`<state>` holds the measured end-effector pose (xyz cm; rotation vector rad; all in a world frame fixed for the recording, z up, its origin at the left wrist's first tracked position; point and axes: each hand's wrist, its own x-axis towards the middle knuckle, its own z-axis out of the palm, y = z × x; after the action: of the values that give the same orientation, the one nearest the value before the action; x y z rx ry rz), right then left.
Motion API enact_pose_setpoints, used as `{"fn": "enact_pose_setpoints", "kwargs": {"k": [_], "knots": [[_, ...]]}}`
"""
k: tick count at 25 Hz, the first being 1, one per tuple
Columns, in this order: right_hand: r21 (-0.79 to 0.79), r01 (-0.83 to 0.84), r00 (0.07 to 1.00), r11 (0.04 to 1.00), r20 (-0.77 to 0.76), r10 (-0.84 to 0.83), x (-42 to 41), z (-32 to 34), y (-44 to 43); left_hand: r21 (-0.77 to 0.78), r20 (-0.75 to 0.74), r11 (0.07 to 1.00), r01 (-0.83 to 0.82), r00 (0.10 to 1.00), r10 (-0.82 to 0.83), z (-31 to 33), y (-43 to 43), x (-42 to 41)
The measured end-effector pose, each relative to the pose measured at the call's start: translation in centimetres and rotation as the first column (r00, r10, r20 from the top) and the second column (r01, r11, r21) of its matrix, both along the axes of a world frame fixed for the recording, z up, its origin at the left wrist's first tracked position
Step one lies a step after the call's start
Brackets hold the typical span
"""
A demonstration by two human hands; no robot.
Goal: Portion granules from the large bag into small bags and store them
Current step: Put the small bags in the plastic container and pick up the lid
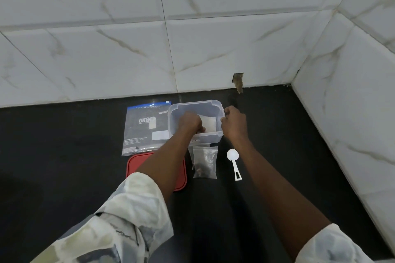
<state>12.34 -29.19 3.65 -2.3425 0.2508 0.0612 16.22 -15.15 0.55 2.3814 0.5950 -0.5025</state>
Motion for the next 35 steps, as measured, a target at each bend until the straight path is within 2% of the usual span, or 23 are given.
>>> {"fn": "enact_pose_setpoints", "kwargs": {"k": [8, 10, 12, 14, 16, 18, 20, 21, 23, 26, 30, 35], "knots": [[-0.011, -0.012, 1.000, 1.000, 0.007, 0.013, -0.2, -0.2, -0.3, 0.074, 0.140, 0.995, 0.074, 0.987, -0.084, -0.8, -0.7, 0.1], [0.042, 0.004, 1.000, 0.999, 0.001, -0.004, -0.2, -0.4, -0.4, 0.128, 0.226, 0.988, 0.085, 0.968, -0.112, -1.1, -0.4, -0.4], [0.109, 0.055, 0.998, 0.993, 0.030, -0.059, -0.6, -0.6, -0.6, 0.123, 0.315, 0.992, 0.029, 0.947, -0.067, -0.5, 0.2, -0.7], [0.116, 0.135, 0.978, 0.984, 0.143, -0.151, -2.3, -0.5, -0.7, 0.013, 0.425, 0.996, -0.091, 0.902, 0.077, 1.3, 1.1, -1.8], [0.122, 0.180, 0.957, 0.976, 0.209, -0.203, -5.2, -1.0, -0.8, -0.168, 0.533, 0.966, -0.195, 0.807, 0.255, 2.6, 2.0, -4.6], [0.087, 0.097, 0.991, 0.991, 0.082, -0.104, -8.2, -2.4, -0.5, -0.323, 0.556, 0.912, -0.252, 0.729, 0.398, 2.7, 2.8, -9.4], [0.115, 0.018, 0.997, 0.993, -0.077, -0.009, -10.2, -4.3, 0.4, -0.443, 0.474, 0.855, -0.271, 0.738, 0.479, 1.8, 2.8, -14.0], [0.160, 0.013, 0.994, 0.987, -0.109, 0.005, -10.6, -5.3, 0.9, -0.484, 0.454, 0.831, -0.275, 0.732, 0.508, 1.3, 2.5, -15.4], [0.220, 0.046, 0.995, 0.974, -0.098, -0.025, -10.6, -6.2, 1.9, -0.478, 0.482, 0.815, -0.327, 0.679, 0.555, -0.2, 2.1, -16.1], [0.217, 0.056, 0.997, 0.975, -0.055, -0.045, -10.0, -6.6, 2.9, -0.433, 0.525, 0.827, -0.358, 0.646, 0.555, -0.7, 1.1, -15.6], [0.231, 0.092, 0.995, 0.969, -0.064, -0.079, -8.7, -7.2, 3.8, -0.377, 0.462, 0.822, -0.426, 0.683, 0.566, -2.0, 1.3, -15.4], [0.207, 0.200, 0.977, 0.958, -0.113, -0.180, -8.4, -7.5, 4.1, -0.382, 0.288, 0.886, -0.265, 0.876, 0.386, -5.1, 1.8, -13.8]]}}
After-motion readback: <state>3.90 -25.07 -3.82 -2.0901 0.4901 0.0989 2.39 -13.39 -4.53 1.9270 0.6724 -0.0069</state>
